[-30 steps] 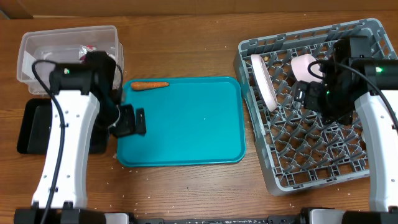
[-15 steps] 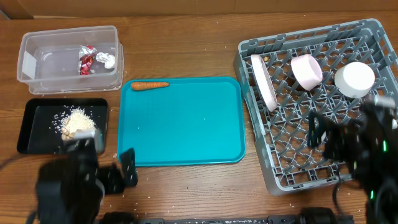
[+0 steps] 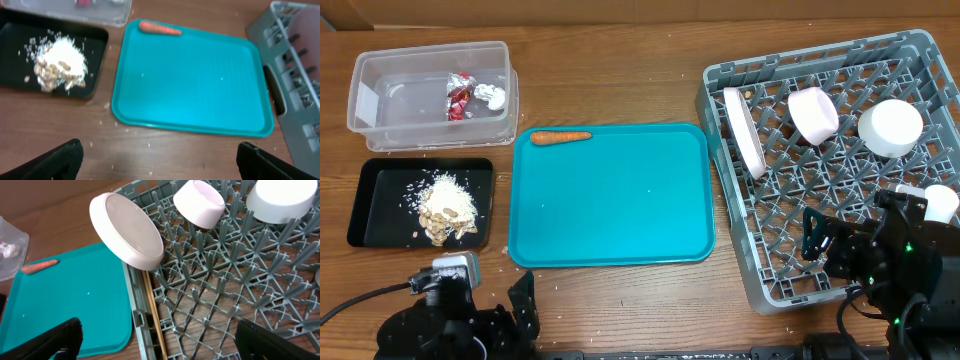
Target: Sort waste into correct bins and load items into the dishwasher
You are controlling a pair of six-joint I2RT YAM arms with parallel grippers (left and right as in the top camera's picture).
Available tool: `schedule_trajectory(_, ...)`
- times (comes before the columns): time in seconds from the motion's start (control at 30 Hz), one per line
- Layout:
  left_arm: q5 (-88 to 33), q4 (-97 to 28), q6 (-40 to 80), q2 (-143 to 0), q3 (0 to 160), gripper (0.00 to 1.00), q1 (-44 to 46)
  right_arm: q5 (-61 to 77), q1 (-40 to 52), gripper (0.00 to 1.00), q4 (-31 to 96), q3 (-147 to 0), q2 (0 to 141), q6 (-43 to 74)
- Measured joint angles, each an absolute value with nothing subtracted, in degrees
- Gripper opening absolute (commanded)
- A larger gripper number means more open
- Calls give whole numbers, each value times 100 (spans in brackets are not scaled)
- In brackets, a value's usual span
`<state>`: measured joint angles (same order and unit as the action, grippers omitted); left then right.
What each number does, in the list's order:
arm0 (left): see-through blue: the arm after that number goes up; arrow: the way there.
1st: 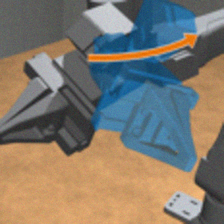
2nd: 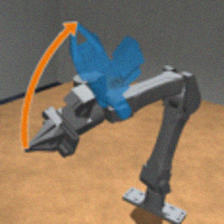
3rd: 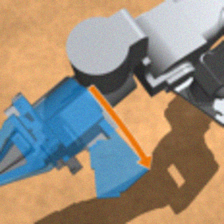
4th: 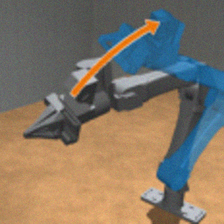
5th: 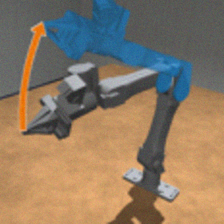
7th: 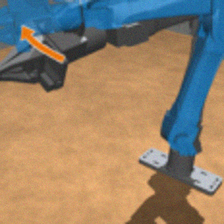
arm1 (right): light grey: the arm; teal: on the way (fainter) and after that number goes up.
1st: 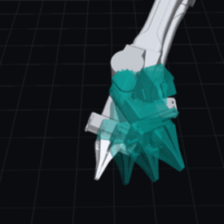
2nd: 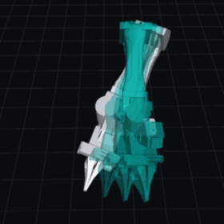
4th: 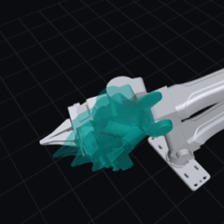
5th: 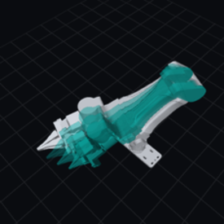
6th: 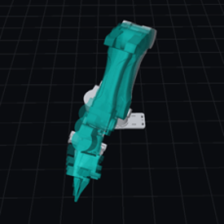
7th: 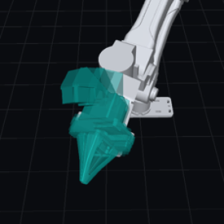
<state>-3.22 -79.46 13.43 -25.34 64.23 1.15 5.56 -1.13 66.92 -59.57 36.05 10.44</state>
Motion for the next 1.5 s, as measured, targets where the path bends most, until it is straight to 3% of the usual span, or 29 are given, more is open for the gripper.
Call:
schedule_trajectory(0.7, -318, -8062, 1352, -2534, 6420, 100, 115, 554, -113, 100, 6707, -5957, 3575, 1044)
schedule_trajectory(0.97, -318, -8062, 1352, -2534, 6420, 100, 115, 464, 228, 100, 6604, -5892, 2805, 1041)
schedule_trajectory(1.5, -316, -8062, 1352, -2534, 6410, 100, 115, 294, 620, 100, 4222, -3009, 438, 1028)
